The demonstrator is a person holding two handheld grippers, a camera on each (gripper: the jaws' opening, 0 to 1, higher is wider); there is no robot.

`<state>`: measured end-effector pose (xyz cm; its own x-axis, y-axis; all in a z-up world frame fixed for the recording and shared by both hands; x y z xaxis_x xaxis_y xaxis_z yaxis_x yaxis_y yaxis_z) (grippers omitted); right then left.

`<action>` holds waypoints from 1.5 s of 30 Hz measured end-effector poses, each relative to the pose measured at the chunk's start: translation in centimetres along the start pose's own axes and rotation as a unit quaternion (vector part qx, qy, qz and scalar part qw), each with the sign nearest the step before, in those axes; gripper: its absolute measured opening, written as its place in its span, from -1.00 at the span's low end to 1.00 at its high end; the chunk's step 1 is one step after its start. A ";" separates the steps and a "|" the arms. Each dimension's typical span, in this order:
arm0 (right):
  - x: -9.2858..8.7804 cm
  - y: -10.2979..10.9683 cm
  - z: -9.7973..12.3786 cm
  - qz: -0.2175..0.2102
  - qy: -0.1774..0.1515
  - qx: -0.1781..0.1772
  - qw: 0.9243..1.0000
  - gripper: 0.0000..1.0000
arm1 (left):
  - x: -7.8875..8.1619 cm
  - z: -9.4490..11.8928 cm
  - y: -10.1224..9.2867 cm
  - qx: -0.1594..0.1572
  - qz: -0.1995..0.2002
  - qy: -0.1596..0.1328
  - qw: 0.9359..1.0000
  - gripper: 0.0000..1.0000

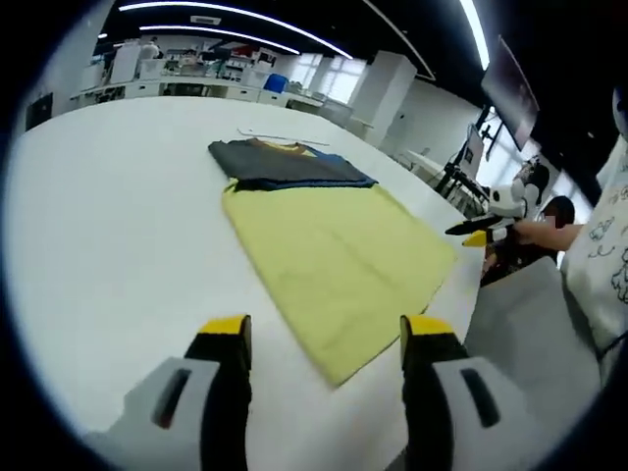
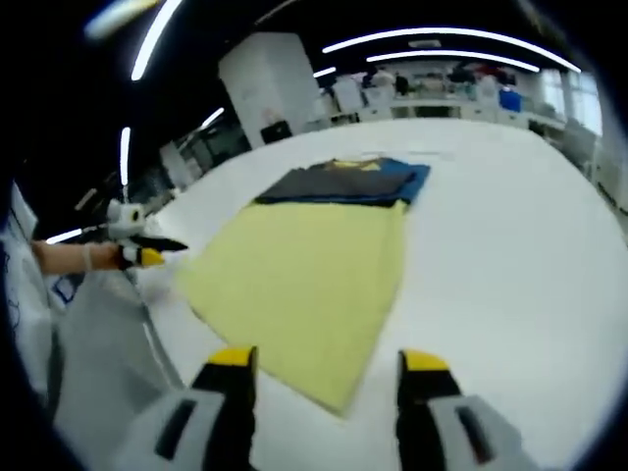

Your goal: Fold the garment on the visible template until the final outline fits inside the template.

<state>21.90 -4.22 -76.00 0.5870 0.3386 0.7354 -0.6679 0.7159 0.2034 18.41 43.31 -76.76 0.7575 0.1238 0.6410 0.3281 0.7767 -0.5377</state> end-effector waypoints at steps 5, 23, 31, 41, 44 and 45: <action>-0.6 0.3 0.1 0.003 0.011 0.004 1.000 -0.12 | -0.7 0.4 0.5 0.002 0.017 0.011 1.000 -0.01; -1.7 0.8 0.0 -0.014 0.035 0.014 0.999 -0.59 | -2.2 0.0 -0.2 0.011 0.029 0.028 0.999 -0.63; -2.1 -0.2 0.1 -0.046 0.038 0.006 0.998 -1.00 | -2.6 -0.5 -1.0 0.021 0.047 0.023 0.998 -0.97; -1.9 0.3 1.3 -0.052 0.036 0.016 0.998 -1.00 | -3.2 0.7 -1.8 0.012 0.078 0.023 0.997 -1.00; -2.2 0.6 1.8 -0.066 0.039 0.025 0.997 -1.00 | -3.6 1.4 -2.0 0.011 0.085 0.030 0.996 -1.00; -2.3 0.8 2.1 -0.074 0.039 0.028 0.996 -1.00 | -3.8 1.7 -2.1 0.012 0.084 0.030 0.996 -1.00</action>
<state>19.10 -5.73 -76.16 0.7126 0.2804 0.6431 -0.5955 0.7265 0.3430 13.86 42.19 -77.17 0.8331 0.2159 0.5093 0.1814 0.7632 -0.6202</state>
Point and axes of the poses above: the point that each gripper's makers call its tool centre point, and the gripper's own axes: z roughly backward along the fingers, y roughly to its left, x roughly out of its top, the point moved 10 cm from there along z, roughly backward along the fingers, and after that the axes turned 10 degrees about z, right-handed, at the moved point
